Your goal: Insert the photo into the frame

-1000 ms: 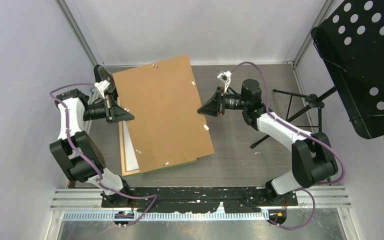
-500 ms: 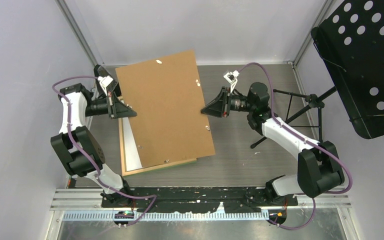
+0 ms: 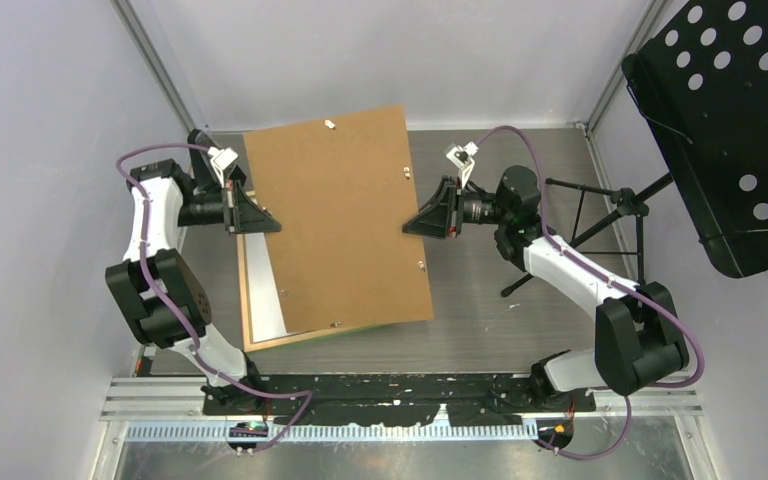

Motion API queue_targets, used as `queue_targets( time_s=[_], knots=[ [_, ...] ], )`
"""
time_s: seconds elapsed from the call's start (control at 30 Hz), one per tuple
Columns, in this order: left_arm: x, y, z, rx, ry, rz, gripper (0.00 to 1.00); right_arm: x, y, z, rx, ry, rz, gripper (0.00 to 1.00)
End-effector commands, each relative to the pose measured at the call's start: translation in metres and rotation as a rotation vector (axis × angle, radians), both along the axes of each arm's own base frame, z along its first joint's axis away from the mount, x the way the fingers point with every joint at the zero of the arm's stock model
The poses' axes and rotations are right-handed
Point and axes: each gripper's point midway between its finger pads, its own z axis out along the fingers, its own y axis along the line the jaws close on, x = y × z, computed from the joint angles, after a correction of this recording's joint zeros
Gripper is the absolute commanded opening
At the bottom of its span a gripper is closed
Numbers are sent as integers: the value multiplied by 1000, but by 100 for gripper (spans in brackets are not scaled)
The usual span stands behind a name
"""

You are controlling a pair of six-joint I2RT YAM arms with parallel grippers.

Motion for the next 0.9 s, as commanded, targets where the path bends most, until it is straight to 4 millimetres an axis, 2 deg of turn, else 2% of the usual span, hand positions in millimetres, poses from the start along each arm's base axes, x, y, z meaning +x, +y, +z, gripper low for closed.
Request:
queue_targets(
  time_s=[0.0,0.37,0.5,0.63,0.73,0.83,0.87],
  knots=[
    [8,6,-10,100,-66,-35,0,-36,6,42,73,-183,152,31],
    [6,-6,-6,109,-67,-59,0,-25,19,29,27,-137,121,34],
    [5,-8,-3,102,-68,-58,0,-21,21,21,-25,-125,88,32],
    [5,-8,-2,103,-71,-57,0,-22,23,21,-32,-131,87,27],
    [6,-8,-3,103,-66,-56,0,-21,23,21,-32,-129,83,19],
    [6,-7,-5,111,-60,-58,0,-20,24,23,-29,-129,76,7],
    [6,-7,-6,114,-60,-58,0,-18,23,24,-29,-129,64,6]
  ],
)
